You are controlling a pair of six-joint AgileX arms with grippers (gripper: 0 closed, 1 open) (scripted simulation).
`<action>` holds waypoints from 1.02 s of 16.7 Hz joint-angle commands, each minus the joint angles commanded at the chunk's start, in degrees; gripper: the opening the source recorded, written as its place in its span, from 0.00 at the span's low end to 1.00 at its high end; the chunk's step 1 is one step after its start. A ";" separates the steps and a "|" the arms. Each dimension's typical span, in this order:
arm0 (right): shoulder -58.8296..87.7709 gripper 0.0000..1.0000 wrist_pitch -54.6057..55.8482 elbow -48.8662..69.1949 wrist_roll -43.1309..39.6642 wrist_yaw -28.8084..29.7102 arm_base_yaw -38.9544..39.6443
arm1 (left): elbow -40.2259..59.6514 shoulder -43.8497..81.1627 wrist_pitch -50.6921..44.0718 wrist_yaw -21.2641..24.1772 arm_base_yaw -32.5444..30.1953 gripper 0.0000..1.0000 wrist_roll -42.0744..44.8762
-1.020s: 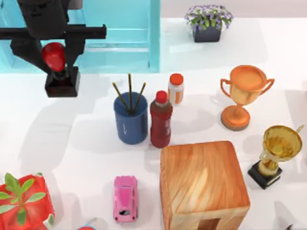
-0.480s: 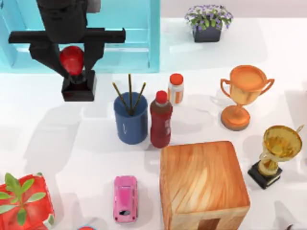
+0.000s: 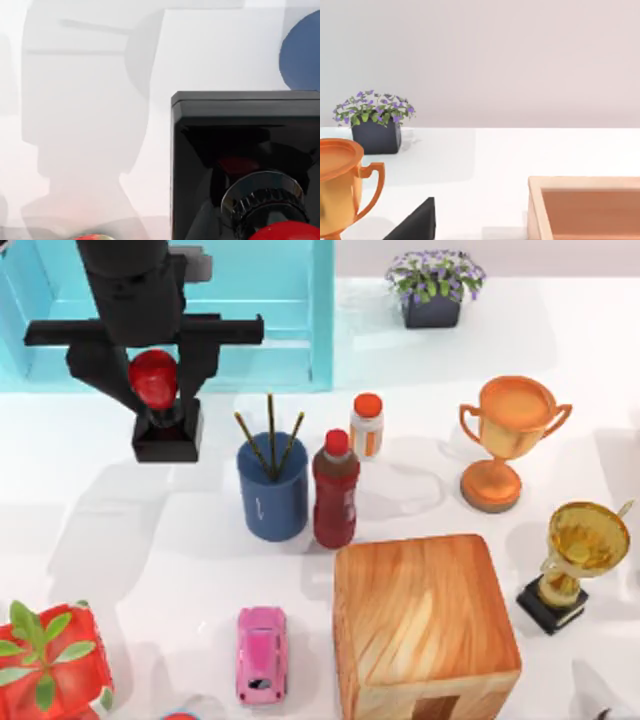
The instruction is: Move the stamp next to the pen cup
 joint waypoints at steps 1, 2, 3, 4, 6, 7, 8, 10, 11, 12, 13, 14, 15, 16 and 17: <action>0.00 1.00 0.00 0.00 0.00 0.00 0.00 | 0.00 0.00 0.00 0.00 0.00 0.00 0.00; 0.00 1.00 0.00 0.00 0.00 0.00 0.00 | 0.00 0.00 0.00 0.00 0.00 0.08 0.00; 0.00 1.00 0.00 0.00 0.00 0.00 0.00 | 0.00 0.00 0.00 0.00 0.00 0.15 0.00; 0.00 1.00 0.00 0.00 0.00 0.00 0.00 | 0.00 0.00 0.00 0.00 0.00 0.23 0.00; 0.00 1.00 0.00 0.00 0.00 0.00 0.00 | 0.00 0.00 0.00 0.00 0.00 0.38 0.00; 0.00 1.00 0.00 0.00 0.00 0.00 0.00 | 0.00 0.00 0.00 0.00 0.00 0.45 0.00; 0.00 1.00 0.00 0.00 0.00 0.00 0.00 | 0.00 0.00 0.00 0.00 0.00 0.53 0.00; 0.00 1.00 0.00 0.00 0.00 0.00 0.00 | 0.00 0.00 0.00 0.00 0.00 0.68 0.00; 0.00 1.00 0.00 0.00 0.00 0.00 0.00 | 0.00 0.00 0.00 0.00 0.00 0.75 0.00; 0.00 1.00 0.00 0.00 0.00 0.00 0.00 | 0.00 0.00 0.00 0.00 0.00 0.83 0.00; 0.00 1.00 0.00 0.00 0.00 0.00 0.00 | 0.00 0.00 0.00 0.00 0.00 0.90 0.00; 0.00 1.00 0.00 0.00 0.00 0.00 0.00 | 0.00 0.00 0.00 0.00 0.00 0.98 0.00; 0.00 1.00 0.00 0.00 0.00 0.00 0.00 | 0.00 0.00 0.00 0.00 0.00 1.00 0.00; 0.00 1.00 0.00 0.00 0.00 0.00 0.00 | 0.00 0.00 0.00 0.00 0.00 1.00 0.00; 0.00 1.00 0.00 0.00 0.00 0.00 0.00 | 0.00 0.00 0.00 0.00 0.00 1.00 0.00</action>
